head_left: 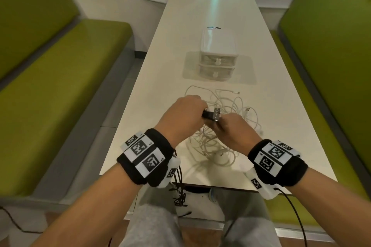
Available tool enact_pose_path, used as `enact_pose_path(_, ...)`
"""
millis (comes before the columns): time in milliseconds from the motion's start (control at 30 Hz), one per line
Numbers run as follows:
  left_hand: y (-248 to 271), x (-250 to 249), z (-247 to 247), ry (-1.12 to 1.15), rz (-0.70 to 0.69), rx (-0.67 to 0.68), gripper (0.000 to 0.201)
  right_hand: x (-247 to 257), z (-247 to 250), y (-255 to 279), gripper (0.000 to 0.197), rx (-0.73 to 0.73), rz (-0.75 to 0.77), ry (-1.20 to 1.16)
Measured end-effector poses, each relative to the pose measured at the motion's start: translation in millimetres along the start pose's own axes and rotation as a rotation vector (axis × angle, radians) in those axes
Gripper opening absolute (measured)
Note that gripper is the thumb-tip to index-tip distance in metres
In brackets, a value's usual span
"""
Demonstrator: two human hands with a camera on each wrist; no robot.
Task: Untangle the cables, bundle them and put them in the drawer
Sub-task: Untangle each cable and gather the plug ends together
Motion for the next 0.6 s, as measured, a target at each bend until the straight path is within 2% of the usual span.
enact_pose_path(100, 4, -3, 2, 0.126, -0.094, -0.198, 0.007, 3, 4, 3, 0.036, -0.021, -0.038, -0.203)
enact_pose_path(167, 6, -8, 8, 0.215, -0.144, -0.359, 0.009, 1, 4, 5, 0.05, -0.062, -0.081, -0.332)
enact_pose_path(200, 6, -11, 14, 0.298, -0.164, -0.453, 0.007, 0, 4, 6, 0.054, -0.069, -0.09, -0.354)
enact_pose_path(300, 8, -17, 39, 0.609, -0.207, -0.728, 0.025, -9, 5, 10, 0.049, -0.079, -0.119, -0.331)
enact_pose_path(400, 18, -17, 53, 0.735, -0.193, -0.921, 0.022, -22, 9, 9, 0.051, -0.09, -0.166, -0.337)
enact_pose_path(433, 17, -13, 52, 0.724, -0.159, -0.921, 0.02, -25, 9, 8, 0.051, -0.086, -0.182, -0.343)
enact_pose_path(500, 7, 1, 40, 0.563, -0.016, -0.747, 0.02, -25, 8, 6, 0.051, -0.062, -0.198, -0.313)
enact_pose_path(567, 1, 8, 25, 0.28, 0.134, -0.522, 0.04, -22, 6, 6, 0.05, -0.032, -0.21, -0.238)
enact_pose_path(600, 1, 6, 20, 0.224, 0.137, -0.476, 0.051, -20, 6, 5, 0.05, -0.022, -0.213, -0.193)
Point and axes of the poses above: each hand's wrist, its own y-axis away from the middle knuckle, its own z-axis out of the back of the hand, x = y × z, the point moved 2 cm from there along -y, towards the middle knuckle, and after that the axes turned 5 degrees about -z, right-handed, at the moved point
